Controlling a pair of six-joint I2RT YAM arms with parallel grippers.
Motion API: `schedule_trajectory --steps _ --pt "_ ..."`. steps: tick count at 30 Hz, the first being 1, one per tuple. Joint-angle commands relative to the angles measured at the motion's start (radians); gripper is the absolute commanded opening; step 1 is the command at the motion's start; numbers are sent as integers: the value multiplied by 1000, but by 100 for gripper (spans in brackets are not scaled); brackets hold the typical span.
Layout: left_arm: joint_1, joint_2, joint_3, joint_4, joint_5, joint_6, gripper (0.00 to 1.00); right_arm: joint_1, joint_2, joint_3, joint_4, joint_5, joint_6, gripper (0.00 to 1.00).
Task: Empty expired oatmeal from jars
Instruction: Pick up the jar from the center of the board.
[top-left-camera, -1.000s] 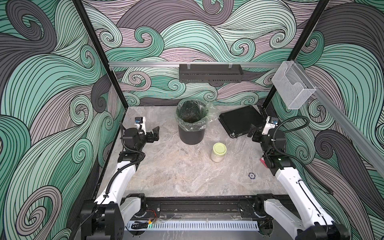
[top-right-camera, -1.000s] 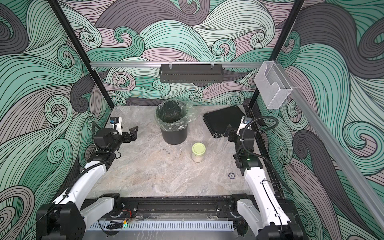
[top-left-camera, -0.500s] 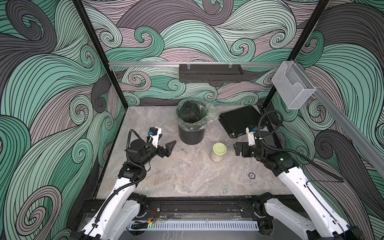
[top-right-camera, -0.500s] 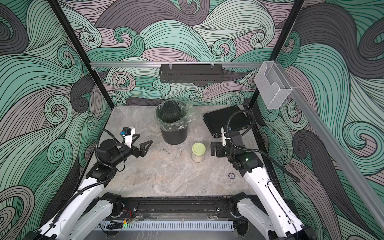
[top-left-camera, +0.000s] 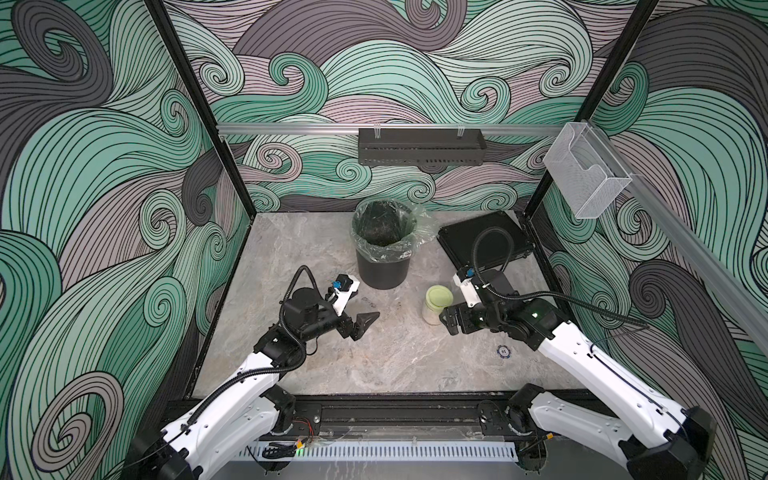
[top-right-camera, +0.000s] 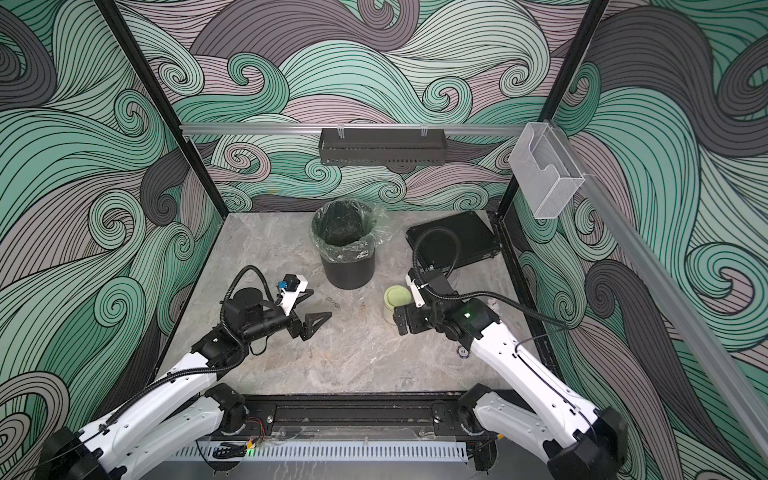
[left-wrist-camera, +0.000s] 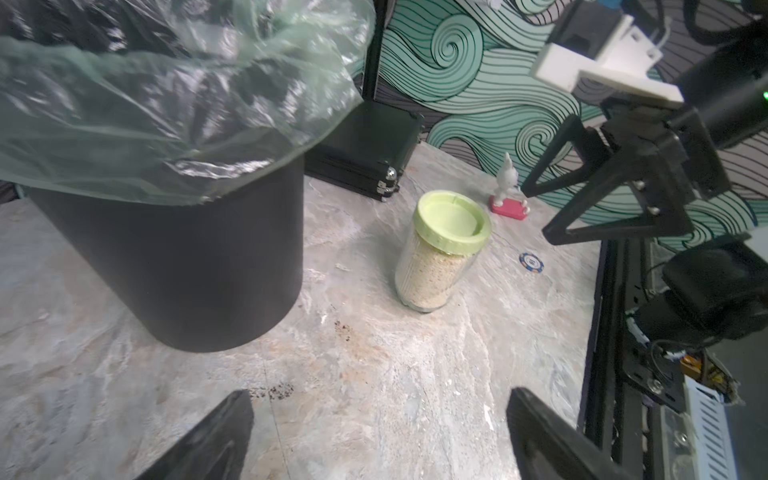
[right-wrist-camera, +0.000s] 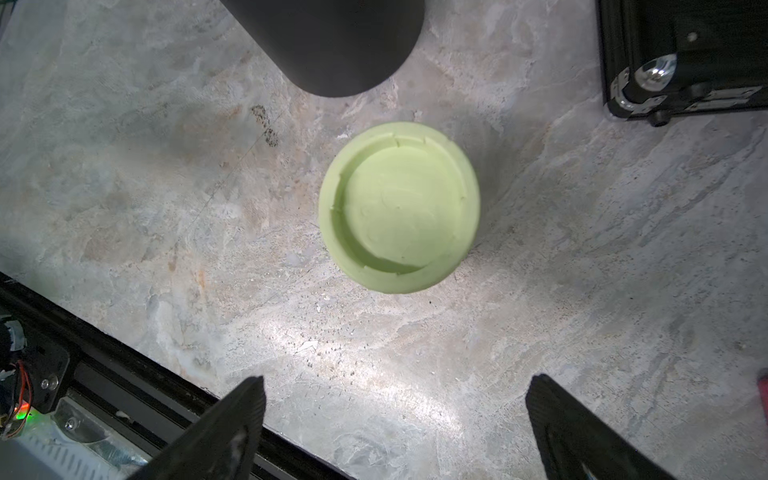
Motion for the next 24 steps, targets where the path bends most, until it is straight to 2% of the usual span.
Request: schedule_trajectory --steps 1,10,17,24 --pt "-28 36 5 67 -22 33 95 7 44 37 17 11 19 99" --pt "-46 122 15 130 -18 13 95 11 198 88 94 18 -23 99" --pt "-45 126 5 134 -48 15 95 11 301 116 121 61 -52 99" --pt "-46 151 4 147 -40 19 95 11 357 138 140 69 -71 87"
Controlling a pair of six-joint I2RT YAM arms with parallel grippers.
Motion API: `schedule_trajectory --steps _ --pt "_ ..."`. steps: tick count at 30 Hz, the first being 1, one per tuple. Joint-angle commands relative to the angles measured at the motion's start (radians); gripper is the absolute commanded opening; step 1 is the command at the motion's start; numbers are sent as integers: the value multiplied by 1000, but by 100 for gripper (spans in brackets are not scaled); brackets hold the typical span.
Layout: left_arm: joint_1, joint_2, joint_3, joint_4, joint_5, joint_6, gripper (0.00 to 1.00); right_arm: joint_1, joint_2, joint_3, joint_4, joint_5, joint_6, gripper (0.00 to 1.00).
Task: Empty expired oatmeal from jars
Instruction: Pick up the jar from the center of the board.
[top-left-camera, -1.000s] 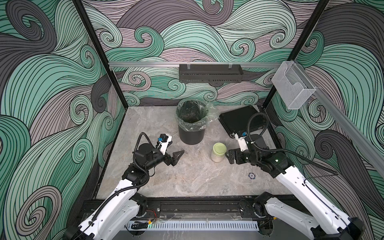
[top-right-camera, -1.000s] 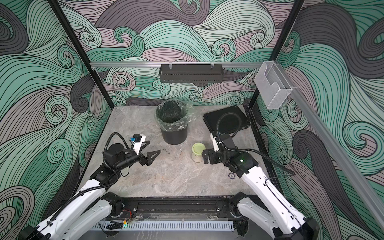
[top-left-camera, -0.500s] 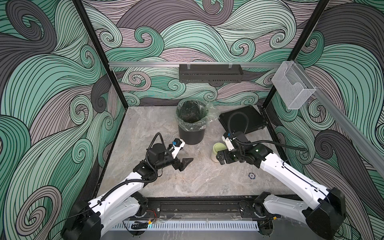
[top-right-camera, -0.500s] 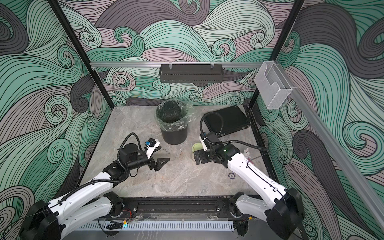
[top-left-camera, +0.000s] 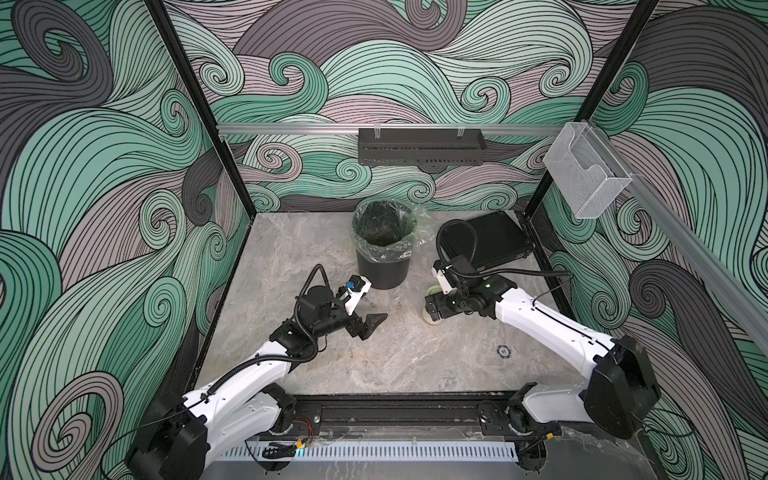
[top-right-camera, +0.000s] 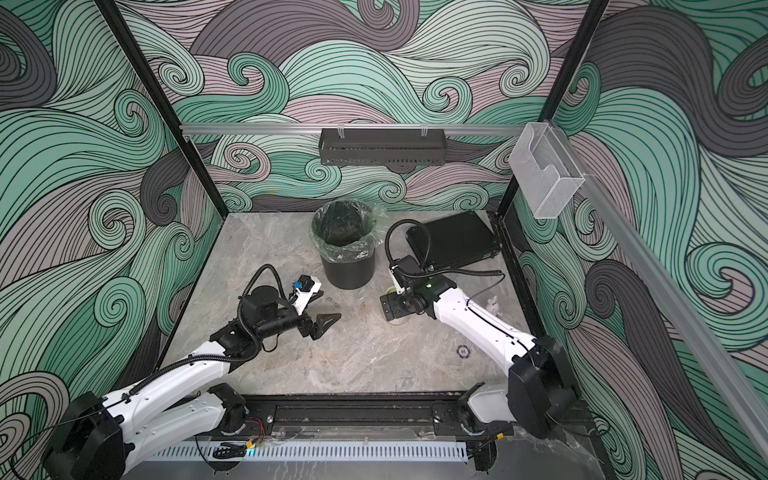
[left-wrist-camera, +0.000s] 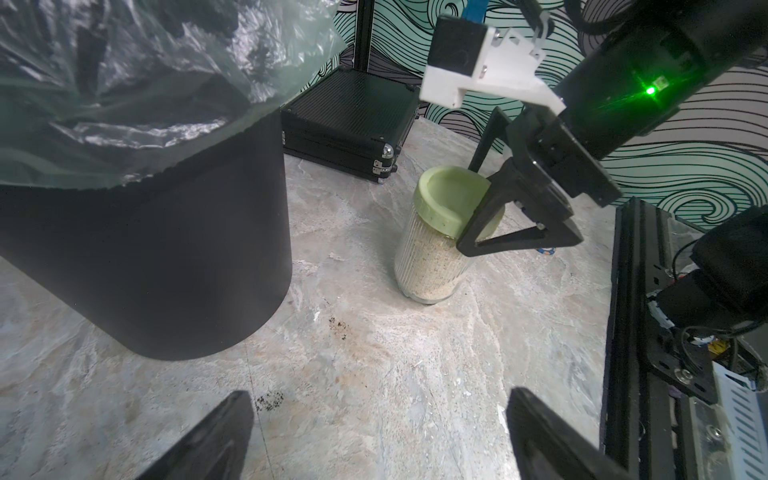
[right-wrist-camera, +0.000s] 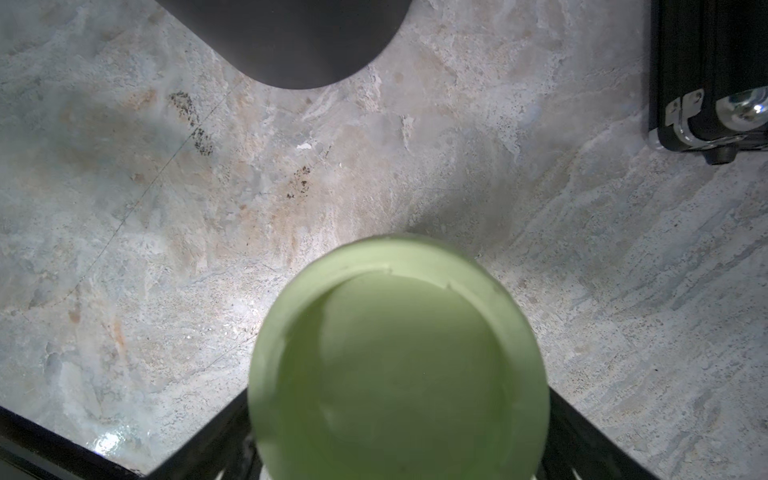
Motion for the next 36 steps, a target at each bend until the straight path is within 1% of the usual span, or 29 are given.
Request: schedule_trajectory --steps 1,7,9,13,17,21,27,30,32,36 --pt "-6 19 9 35 -2 6 95 6 14 34 22 15 -17 85" --pt "-7 25 10 43 0 18 95 6 7 32 23 3 -16 66" --pt "-7 23 10 48 8 23 95 5 -10 21 24 1 -13 62" --pt "-7 20 7 60 42 35 95 6 -62 -4 25 -11 4 57" --pt "-8 21 2 92 105 53 95 4 -126 -22 29 -35 29 55" --pt "-17 40 25 96 159 54 93 3 -188 -27 27 -89 68 53" --pt "-34 68 62 122 173 54 92 4 -281 -21 22 -188 136 50" --pt "-40 100 97 127 202 51 92 5 -314 -7 26 -242 178 50" --pt "-51 127 126 128 224 51 91 6 -323 10 32 -273 201 49" --pt "-75 160 151 155 226 56 91 6 -321 43 42 -320 229 48"
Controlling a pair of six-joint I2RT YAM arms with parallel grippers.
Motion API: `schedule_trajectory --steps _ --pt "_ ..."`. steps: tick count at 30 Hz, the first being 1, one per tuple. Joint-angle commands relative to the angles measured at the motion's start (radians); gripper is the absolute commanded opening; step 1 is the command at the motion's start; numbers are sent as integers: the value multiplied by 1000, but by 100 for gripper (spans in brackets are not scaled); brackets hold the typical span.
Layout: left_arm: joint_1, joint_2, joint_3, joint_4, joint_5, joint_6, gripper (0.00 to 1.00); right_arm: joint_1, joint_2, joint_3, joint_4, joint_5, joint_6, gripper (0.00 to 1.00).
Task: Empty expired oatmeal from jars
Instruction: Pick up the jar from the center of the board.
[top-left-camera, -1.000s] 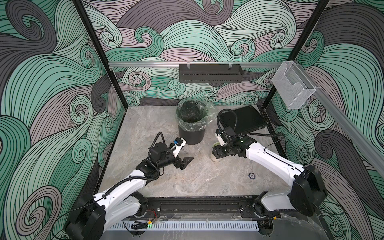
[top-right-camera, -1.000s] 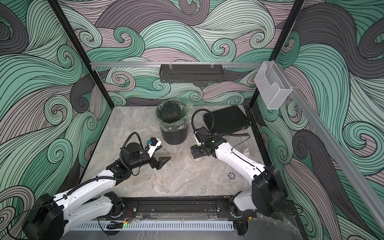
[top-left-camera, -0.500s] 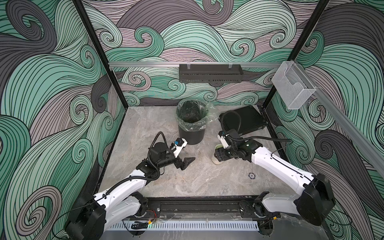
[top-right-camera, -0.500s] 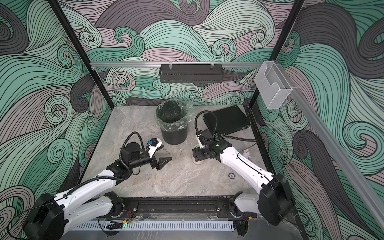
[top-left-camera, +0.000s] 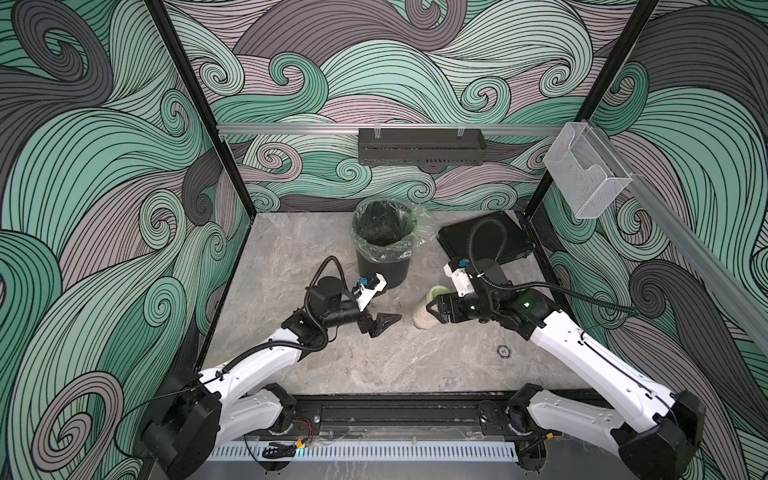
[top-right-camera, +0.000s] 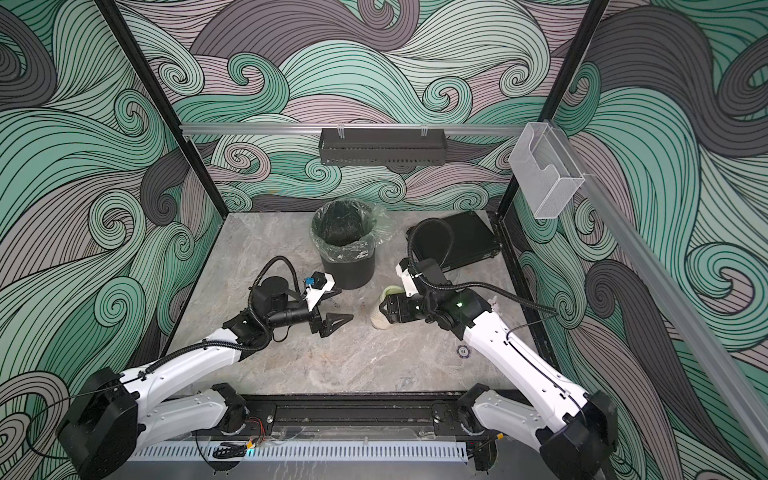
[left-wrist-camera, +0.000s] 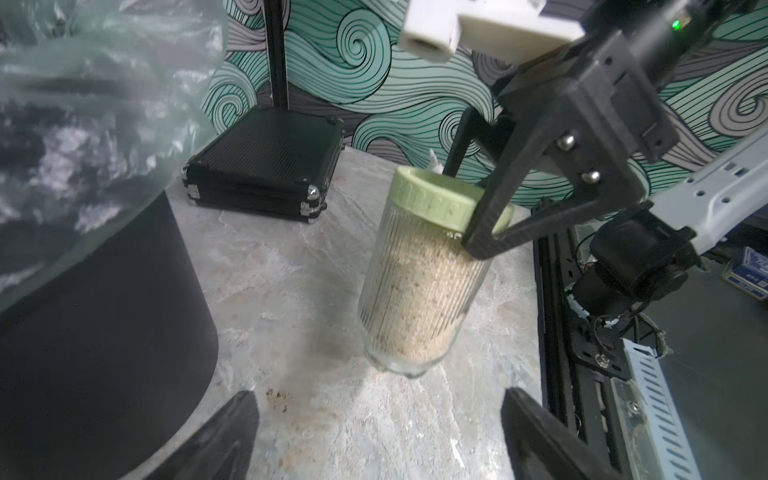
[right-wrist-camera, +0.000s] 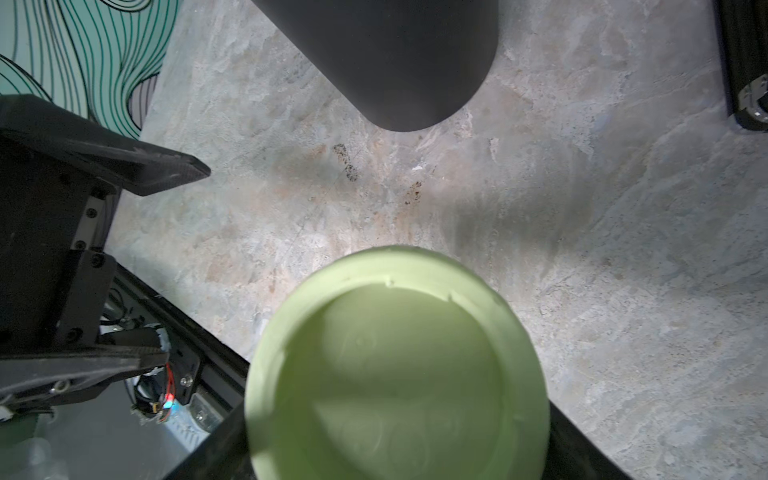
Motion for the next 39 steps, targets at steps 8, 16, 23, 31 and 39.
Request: schedule_trajectory --steps 8,16,23,31,39 --pt "-44 52 62 57 52 24 91 15 6 128 111 -130 80 46" --pt "-64 90 79 86 37 32 90 58 43 149 166 -158 119 46" --pt "-66 107 95 76 48 35 87 73 64 159 217 -190 152 45" --pt "-67 110 98 47 48 49 85 74 78 176 246 -221 175 45" --pt "-67 123 117 16 49 61 85 74 89 183 272 -231 184 42"
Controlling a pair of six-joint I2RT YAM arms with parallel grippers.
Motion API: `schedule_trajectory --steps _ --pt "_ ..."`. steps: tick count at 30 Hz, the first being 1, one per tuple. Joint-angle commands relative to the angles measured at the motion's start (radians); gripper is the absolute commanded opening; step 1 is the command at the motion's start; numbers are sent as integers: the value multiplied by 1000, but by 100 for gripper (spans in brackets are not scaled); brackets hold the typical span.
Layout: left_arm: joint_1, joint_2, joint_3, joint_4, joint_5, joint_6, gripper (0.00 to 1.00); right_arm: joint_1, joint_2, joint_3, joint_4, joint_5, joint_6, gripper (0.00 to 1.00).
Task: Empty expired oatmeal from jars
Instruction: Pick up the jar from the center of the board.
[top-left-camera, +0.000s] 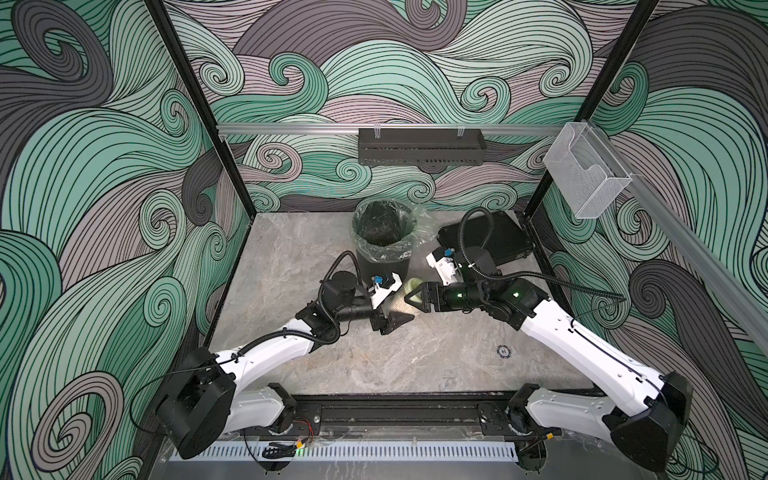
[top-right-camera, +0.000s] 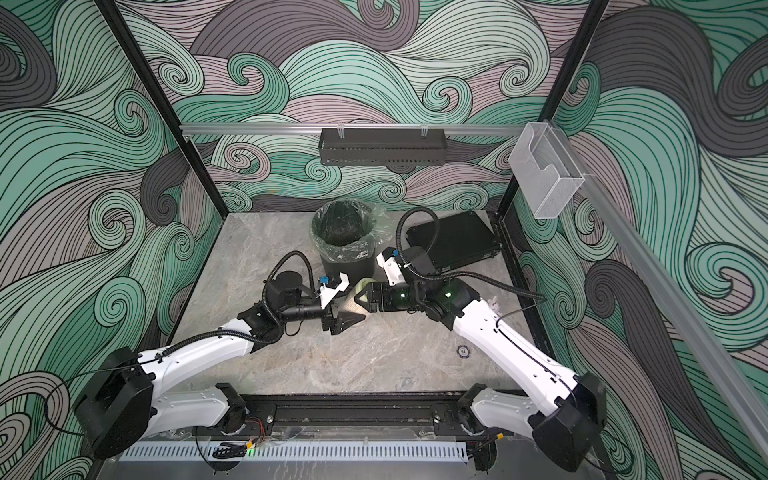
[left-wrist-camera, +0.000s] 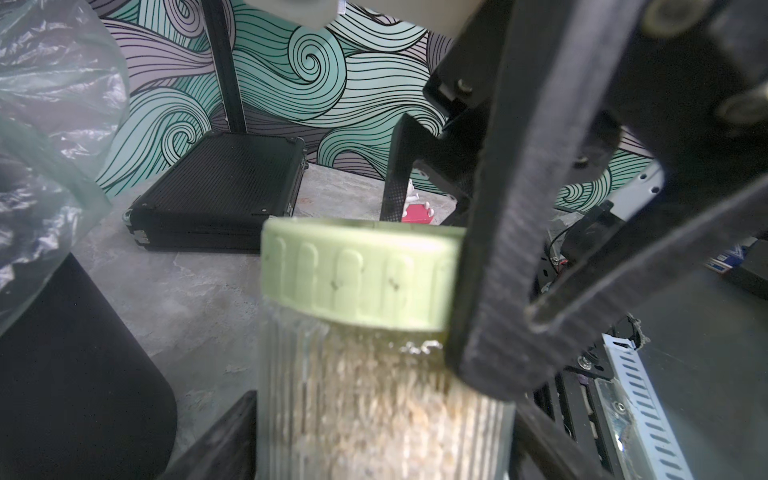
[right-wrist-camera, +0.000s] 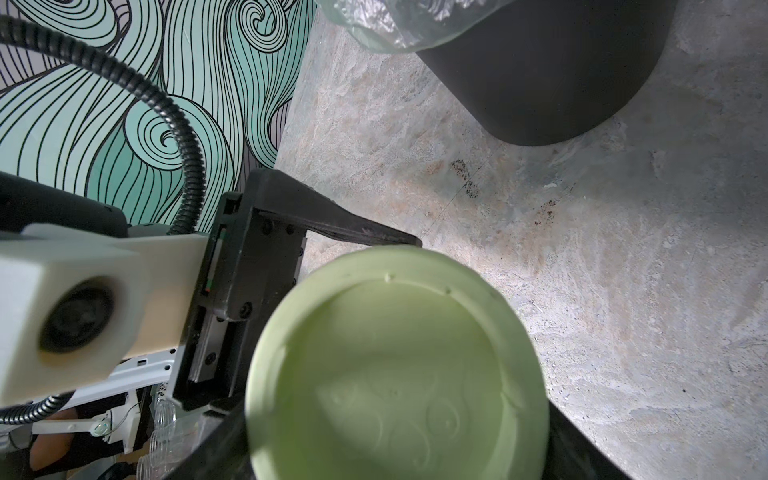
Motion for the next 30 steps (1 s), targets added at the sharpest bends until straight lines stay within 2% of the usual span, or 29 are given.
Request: schedule_trajectory --steps 1,13,17,22,23,25,28,30 --pt "-7 16 40 -18 24 14 85 6 -10 69 159 -59 15 42" --pt "-7 17 42 -36 10 3 85 5 -21 61 182 -49 21 40" --pt "-6 17 40 -37 5 7 73 5 -29 46 208 -50 34 39" --pt "-7 3 39 -27 -13 3 41 6 -29 41 196 -45 25 40" --pt "-7 -1 40 -30 -17 5 36 5 -30 37 193 -41 23 44" --pt "-7 -12 43 -33 -34 5 25 6 -38 36 173 -20 11 60" --pt "-6 -39 47 -31 -59 -1 20 5 -65 24 149 22 -11 82" --pt "-7 -56 53 -40 -78 -1 19 6 -84 21 128 46 -30 86"
